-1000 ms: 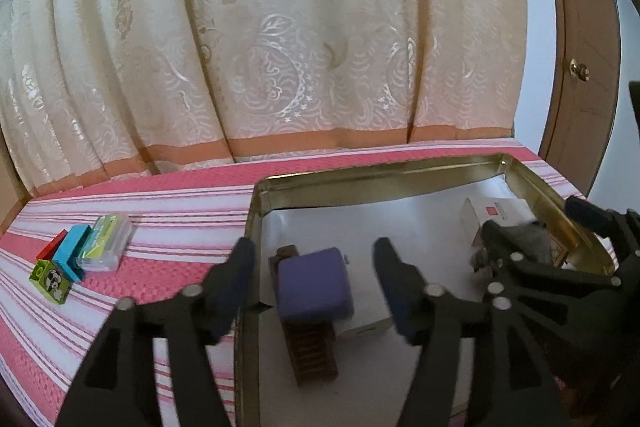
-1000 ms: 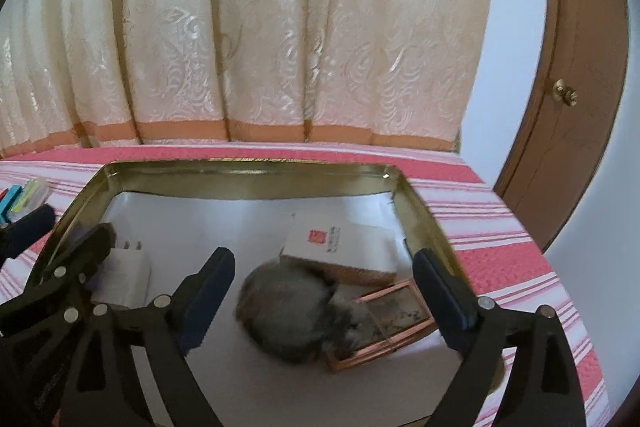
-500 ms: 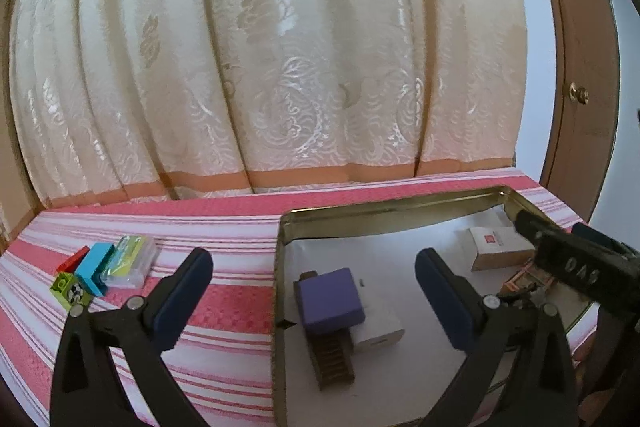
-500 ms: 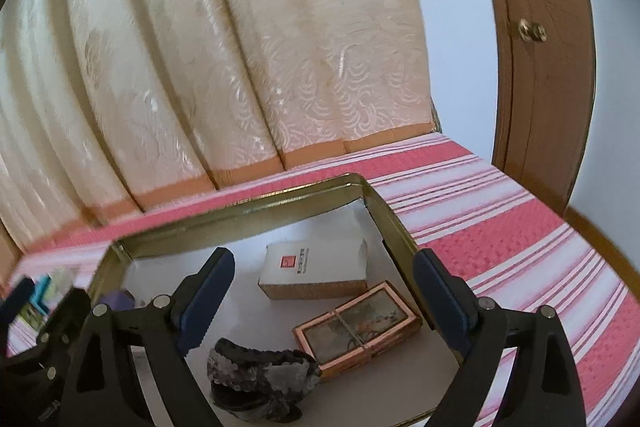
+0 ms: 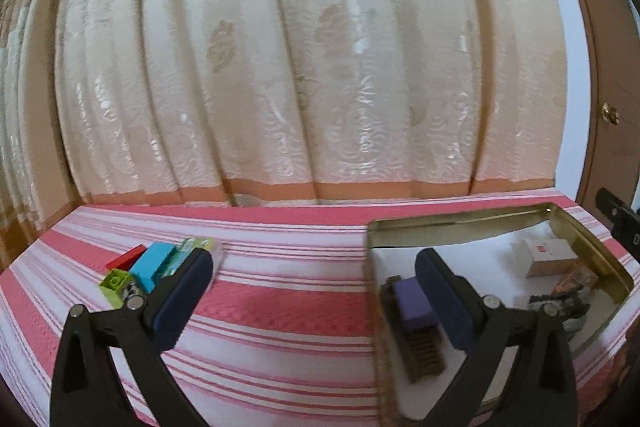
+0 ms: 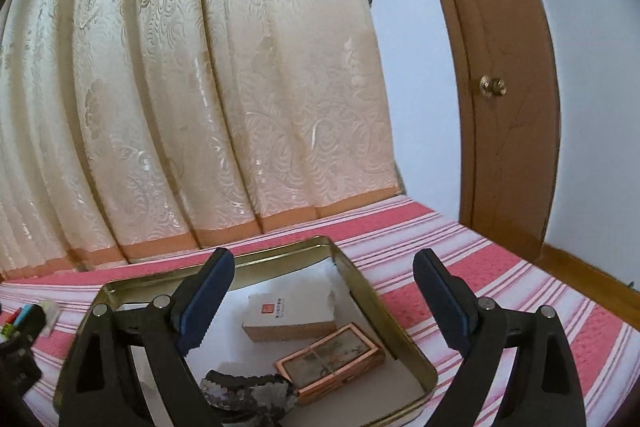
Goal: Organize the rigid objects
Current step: 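Withdraw both open tools from the tin toward the remaining blocks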
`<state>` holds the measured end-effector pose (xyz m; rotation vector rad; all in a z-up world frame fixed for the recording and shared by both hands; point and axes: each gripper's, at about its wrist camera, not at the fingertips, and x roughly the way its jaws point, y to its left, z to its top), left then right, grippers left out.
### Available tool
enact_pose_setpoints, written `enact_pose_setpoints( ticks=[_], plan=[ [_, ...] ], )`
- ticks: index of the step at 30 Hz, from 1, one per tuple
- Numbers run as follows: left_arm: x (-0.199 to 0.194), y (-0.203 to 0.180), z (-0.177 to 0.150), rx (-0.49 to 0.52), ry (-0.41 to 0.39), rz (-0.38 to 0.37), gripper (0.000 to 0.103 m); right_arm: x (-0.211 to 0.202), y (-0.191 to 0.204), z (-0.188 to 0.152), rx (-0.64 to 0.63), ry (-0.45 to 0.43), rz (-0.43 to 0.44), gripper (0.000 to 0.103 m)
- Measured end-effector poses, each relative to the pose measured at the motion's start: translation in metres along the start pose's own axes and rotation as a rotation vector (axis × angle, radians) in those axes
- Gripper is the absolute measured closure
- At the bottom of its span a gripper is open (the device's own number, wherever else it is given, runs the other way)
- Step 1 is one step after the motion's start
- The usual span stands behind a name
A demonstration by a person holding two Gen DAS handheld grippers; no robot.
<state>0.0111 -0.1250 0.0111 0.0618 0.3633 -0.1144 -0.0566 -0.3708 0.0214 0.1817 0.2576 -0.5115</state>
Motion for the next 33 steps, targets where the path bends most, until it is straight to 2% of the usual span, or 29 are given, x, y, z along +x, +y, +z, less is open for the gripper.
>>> enact_pose_setpoints(
  ticks=[6,9,19,33],
  plan=[
    [0.0,0.01,-0.004,0.027,-0.012,0.045,0.001,-0.001,0.009,-0.004,-0.03,-0.002,-0.026,0.01],
    [-0.003,0.017,-0.005,0.02,-0.021,0.032,0.001,-0.009,0.012,-0.006,-0.035,-0.031,-0.033,0.01],
    [-0.002,0.045,-0.008,-0.041,0.02,0.006,0.0,-0.022,0.027,-0.016,-0.003,0.01,-0.011,0.01],
    [-0.001,0.078,-0.01,-0.055,0.036,0.025,0.001,-0.043,0.077,-0.029,-0.037,0.013,0.034,0.01]
  ],
)
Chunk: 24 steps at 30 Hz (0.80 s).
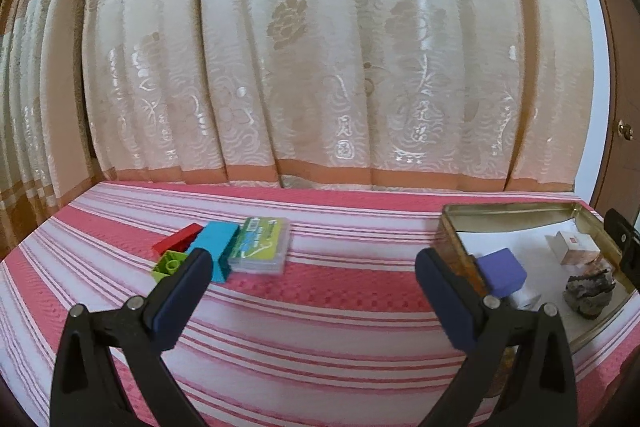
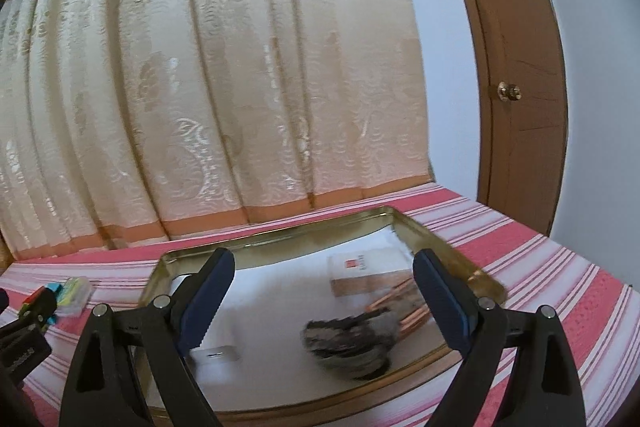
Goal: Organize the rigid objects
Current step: 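Withdraw both open tools from the tin toward the remaining blocks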
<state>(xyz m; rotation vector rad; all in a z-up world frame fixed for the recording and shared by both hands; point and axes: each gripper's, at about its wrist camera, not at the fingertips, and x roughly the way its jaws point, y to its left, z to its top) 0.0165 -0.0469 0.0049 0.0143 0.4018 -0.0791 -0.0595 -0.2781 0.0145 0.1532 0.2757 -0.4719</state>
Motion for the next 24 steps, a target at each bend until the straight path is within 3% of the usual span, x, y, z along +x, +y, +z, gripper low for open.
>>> enact_pose_setpoints(
  ticks=[14,24],
  plan=[
    [0.01,0.048,0.001,-0.029,0.035,0.039,0.001,-0.009,0.064,-0.011,-0.029,0.022,0.094,0.01],
    [0.027,0.087,0.002,-0.048,0.101,0.067,0.001,-0.013,0.108,-0.02,-0.036,0.061,0.17,0.01]
  ],
)
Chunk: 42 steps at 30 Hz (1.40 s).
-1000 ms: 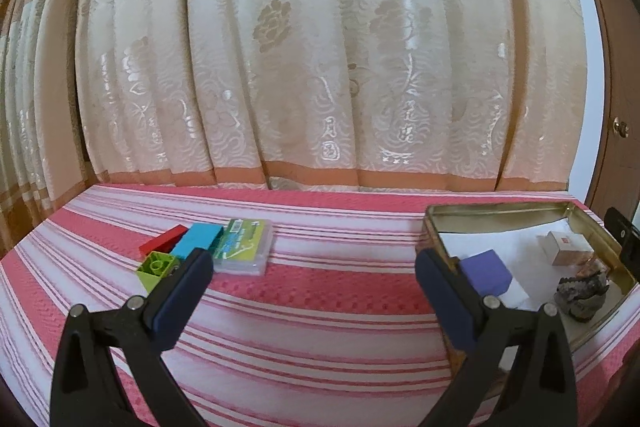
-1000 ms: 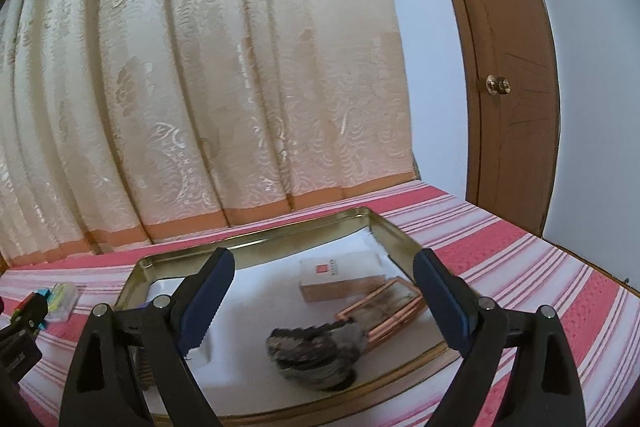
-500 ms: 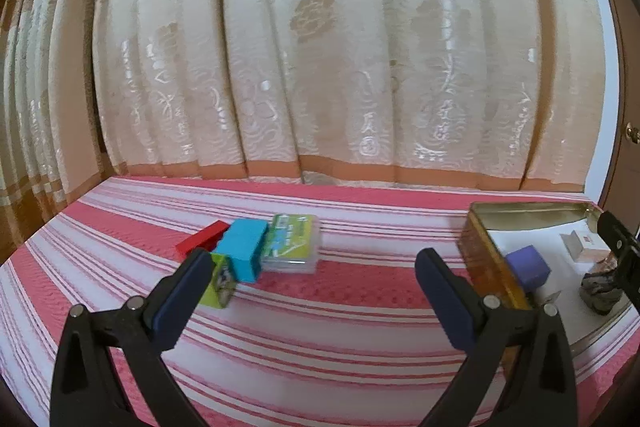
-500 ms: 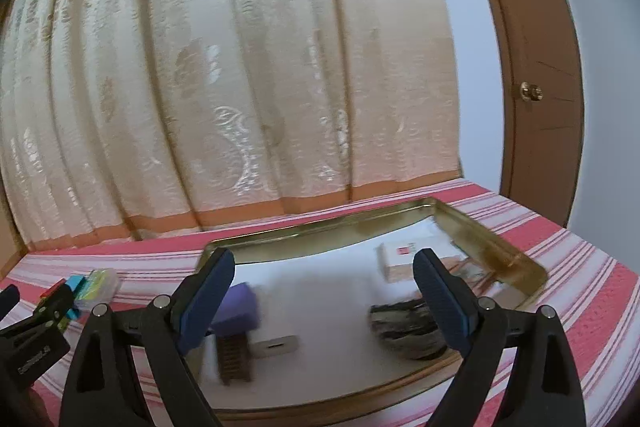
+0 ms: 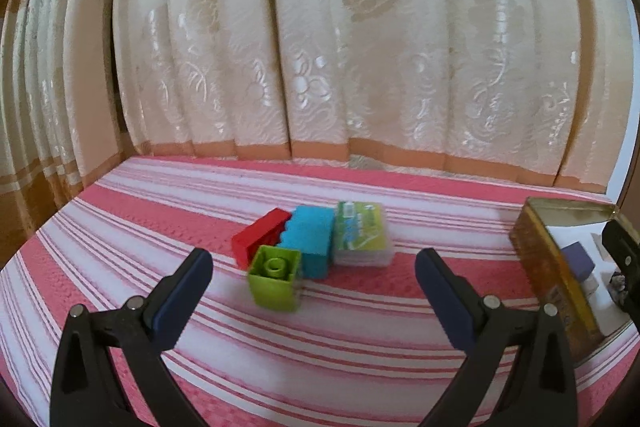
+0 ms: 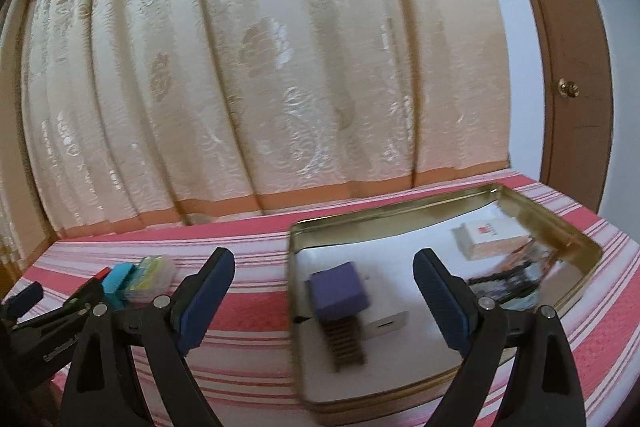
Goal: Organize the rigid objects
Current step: 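Withdraw both open tools from the tin toward the remaining blocks, then grasp the green block with the left gripper while the right gripper grasps the floss case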
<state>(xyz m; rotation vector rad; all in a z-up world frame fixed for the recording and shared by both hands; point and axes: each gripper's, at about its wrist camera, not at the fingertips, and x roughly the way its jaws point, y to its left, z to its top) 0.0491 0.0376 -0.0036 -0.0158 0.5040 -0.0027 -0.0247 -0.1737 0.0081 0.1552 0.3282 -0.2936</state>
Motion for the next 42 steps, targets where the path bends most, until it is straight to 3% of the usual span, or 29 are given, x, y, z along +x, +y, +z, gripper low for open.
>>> enact_pose_setpoints(
  ticks=[7,13,19,25,30,34,38,42],
  plan=[
    [0.03,0.028,0.003,-0.039,0.126,-0.043,0.001,0.006,0.025,-0.005,0.003,0.046,0.049,0.01],
    [0.065,0.039,-0.001,-0.087,0.293,-0.105,0.016,0.014,0.043,-0.008,-0.01,0.091,0.09,0.01],
    [0.081,0.046,0.0,-0.11,0.351,-0.134,0.034,0.025,0.051,-0.01,-0.003,0.142,0.114,0.01],
    [0.085,0.054,0.003,-0.122,0.35,-0.137,0.045,0.034,0.064,-0.01,-0.026,0.179,0.122,0.01],
    [0.086,0.066,0.003,-0.178,0.347,-0.157,0.073,0.047,0.08,-0.01,-0.047,0.215,0.134,0.01],
    [0.085,0.074,0.001,-0.221,0.331,-0.178,0.073,0.062,0.092,-0.01,-0.054,0.266,0.157,0.01],
    [0.079,0.081,0.0,-0.235,0.291,-0.126,0.073,0.08,0.107,-0.015,-0.069,0.357,0.203,0.01],
    [0.066,0.086,0.006,-0.203,0.201,-0.053,0.073,0.099,0.121,-0.018,-0.067,0.427,0.235,0.01]
  ],
)
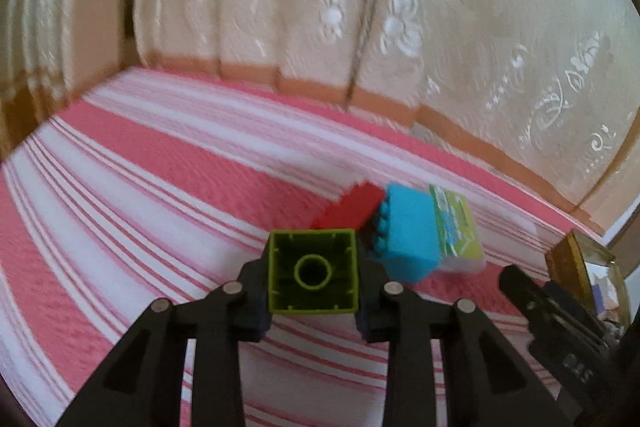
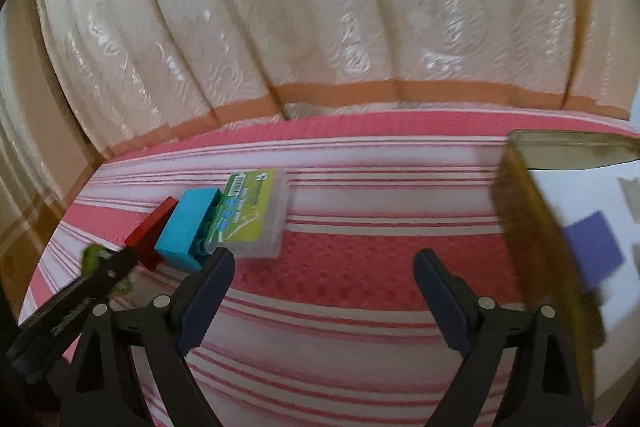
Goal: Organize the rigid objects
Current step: 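Grasp the green block with the left gripper while the right gripper grasps the floss case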
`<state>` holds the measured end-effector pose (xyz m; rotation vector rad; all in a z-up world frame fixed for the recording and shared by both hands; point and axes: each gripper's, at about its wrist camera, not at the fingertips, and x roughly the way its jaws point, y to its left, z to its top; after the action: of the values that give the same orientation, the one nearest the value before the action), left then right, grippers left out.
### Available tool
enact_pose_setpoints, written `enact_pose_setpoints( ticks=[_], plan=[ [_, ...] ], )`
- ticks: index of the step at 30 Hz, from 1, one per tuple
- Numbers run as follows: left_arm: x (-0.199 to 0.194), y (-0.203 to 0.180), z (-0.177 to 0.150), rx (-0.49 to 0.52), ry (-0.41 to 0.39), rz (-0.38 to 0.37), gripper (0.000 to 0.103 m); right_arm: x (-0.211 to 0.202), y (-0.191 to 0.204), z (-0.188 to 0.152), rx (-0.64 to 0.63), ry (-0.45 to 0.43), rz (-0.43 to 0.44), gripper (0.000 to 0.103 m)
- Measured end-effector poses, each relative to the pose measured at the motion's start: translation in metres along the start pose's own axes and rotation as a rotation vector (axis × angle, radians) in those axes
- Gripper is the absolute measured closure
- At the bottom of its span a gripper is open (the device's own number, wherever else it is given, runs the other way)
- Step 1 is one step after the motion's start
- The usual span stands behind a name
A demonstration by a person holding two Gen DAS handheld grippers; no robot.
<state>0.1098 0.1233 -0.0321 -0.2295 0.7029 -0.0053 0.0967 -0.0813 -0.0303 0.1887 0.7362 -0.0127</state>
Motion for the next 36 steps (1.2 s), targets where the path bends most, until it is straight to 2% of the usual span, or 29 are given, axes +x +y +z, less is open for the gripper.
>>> enact_pose_setpoints(
  ticks=[2,6,13,15,20,22,24,25,31,36],
  plan=[
    [-0.008,0.001,0.003,0.002,-0.049,0.026,0.073,0.008,0.007,0.004,-0.007,0.01,0.015,0.01],
    [-0.014,0.005,0.008,-0.018,-0.088,0.033,0.073,0.025,0.023,0.009,-0.052,0.052,0.022,0.01],
    [-0.011,0.013,0.007,-0.06,-0.061,0.042,0.073,0.05,0.036,0.02,-0.053,0.1,0.029,0.01],
    [-0.012,0.014,0.007,-0.063,-0.062,0.047,0.073,0.062,0.041,0.023,-0.067,0.147,0.003,0.01],
    [-0.012,0.018,0.007,-0.072,-0.059,0.053,0.073,0.078,0.056,0.03,-0.133,0.171,-0.065,0.011],
    [-0.011,0.019,0.007,-0.076,-0.054,0.055,0.073,0.08,0.059,0.031,-0.15,0.175,-0.097,0.019],
    [-0.011,0.019,0.007,-0.078,-0.054,0.058,0.073,0.078,0.062,0.03,-0.171,0.162,-0.099,0.038],
    [-0.01,0.019,0.006,-0.078,-0.053,0.06,0.073,0.077,0.063,0.03,-0.181,0.156,-0.095,0.043],
    [-0.005,0.02,0.004,-0.068,-0.038,0.068,0.073,0.07,0.059,0.028,-0.184,0.141,-0.074,0.045],
    [-0.005,0.018,0.004,-0.048,-0.051,0.069,0.073,0.046,0.056,0.024,-0.188,0.041,-0.09,0.046]
  ],
)
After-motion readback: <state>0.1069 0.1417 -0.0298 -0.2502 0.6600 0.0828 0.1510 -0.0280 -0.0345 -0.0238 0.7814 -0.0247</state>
